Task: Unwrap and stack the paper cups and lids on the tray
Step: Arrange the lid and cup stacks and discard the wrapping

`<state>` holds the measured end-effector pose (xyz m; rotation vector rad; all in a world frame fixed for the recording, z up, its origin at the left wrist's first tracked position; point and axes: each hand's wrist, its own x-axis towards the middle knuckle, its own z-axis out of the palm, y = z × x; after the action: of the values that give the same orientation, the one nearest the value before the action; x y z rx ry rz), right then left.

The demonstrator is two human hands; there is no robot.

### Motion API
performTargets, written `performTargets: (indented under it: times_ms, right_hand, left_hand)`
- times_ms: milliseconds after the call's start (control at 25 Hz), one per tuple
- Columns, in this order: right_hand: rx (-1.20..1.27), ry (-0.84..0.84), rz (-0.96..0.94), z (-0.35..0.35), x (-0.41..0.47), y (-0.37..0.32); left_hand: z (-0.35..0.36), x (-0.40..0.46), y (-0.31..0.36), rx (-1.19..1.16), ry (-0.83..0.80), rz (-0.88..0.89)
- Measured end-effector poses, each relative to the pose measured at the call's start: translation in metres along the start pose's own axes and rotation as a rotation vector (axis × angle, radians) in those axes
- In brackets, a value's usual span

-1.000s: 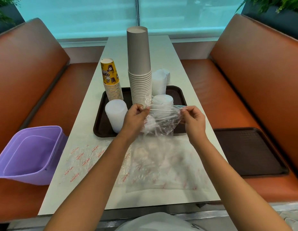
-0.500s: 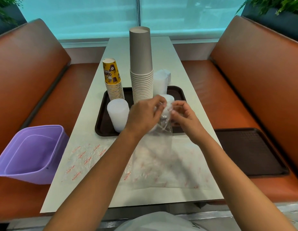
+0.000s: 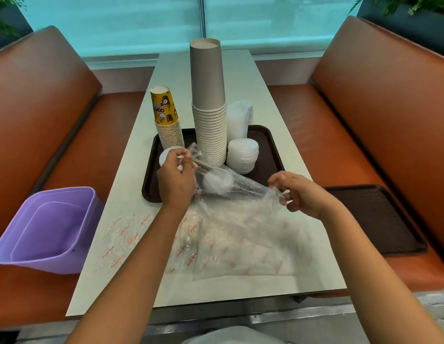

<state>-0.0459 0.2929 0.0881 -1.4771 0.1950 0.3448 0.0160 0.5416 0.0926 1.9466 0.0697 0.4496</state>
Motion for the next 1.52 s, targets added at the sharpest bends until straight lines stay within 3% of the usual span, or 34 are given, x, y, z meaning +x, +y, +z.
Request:
performTargets:
  times_ms: [80,200,320,400,560,640,760,880,960,1080,1160,1320,1440,1520]
  right_hand:
    - [0.169,-0.128,-0.062,-0.004,-0.004,0.007]
    - [0.063,-0.104,-0.160,0.005,-0.001,0.020]
    - [0.113,0.194,-0.218,0.011,0.010,0.022]
    - [0.187,0.426,-0.255,0.007,0.015,0.024]
    - [0.266,0.644,-0.190,0.005,0.012,0.028]
    - [0.289,0.639,-0.030,0.007,0.009,0.026]
    - [0.399,0.364,0.189,0.002,0.006,0.026]
    - [0.181,0.217,0.193,0.005,0.006,0.029]
    - [0.071,0.313,0.124,0.007,0.010,0.030]
    - [0.038,0.476,0.121,-0.004,0.010,0.034]
    - [-0.016,0.576,0.158,-0.014,0.008,0.035]
    - [-0.129,0.694,0.138,-0.008,0.011,0.031]
    - [-0.598,0.676,-0.198,0.021,0.017,0.039]
    - [-0.932,0.493,-0.444,0.041,0.021,0.041]
  left_hand:
    - [-0.004,0.000,-0.003,-0.061,-0.007,-0.099]
    - [-0.004,0.000,-0.005,-0.173,-0.125,-0.217]
    - [-0.007,-0.002,-0.006,-0.208,-0.271,-0.268]
    - [-0.011,-0.004,-0.010,-0.187,-0.256,-0.264]
    - [-0.013,-0.017,-0.024,-0.191,-0.269,-0.277]
    - [-0.010,-0.024,-0.027,-0.255,-0.314,-0.302]
    - [-0.007,-0.030,-0.034,-0.324,-0.302,-0.327]
    - [-0.002,-0.032,-0.040,-0.344,-0.298,-0.366]
    - [0.000,-0.033,-0.045,-0.336,-0.221,-0.370]
    - [-0.002,-0.034,-0.053,-0.207,0.084,-0.333]
    - [-0.007,-0.032,-0.058,-0.145,0.187,-0.378]
    - [-0.006,-0.032,-0.073,-0.097,-0.004,-0.543]
    - [-0.002,-0.045,-0.065,-0.174,-0.180,-0.561]
    - [-0.002,-0.052,-0.054,-0.250,-0.317,-0.464]
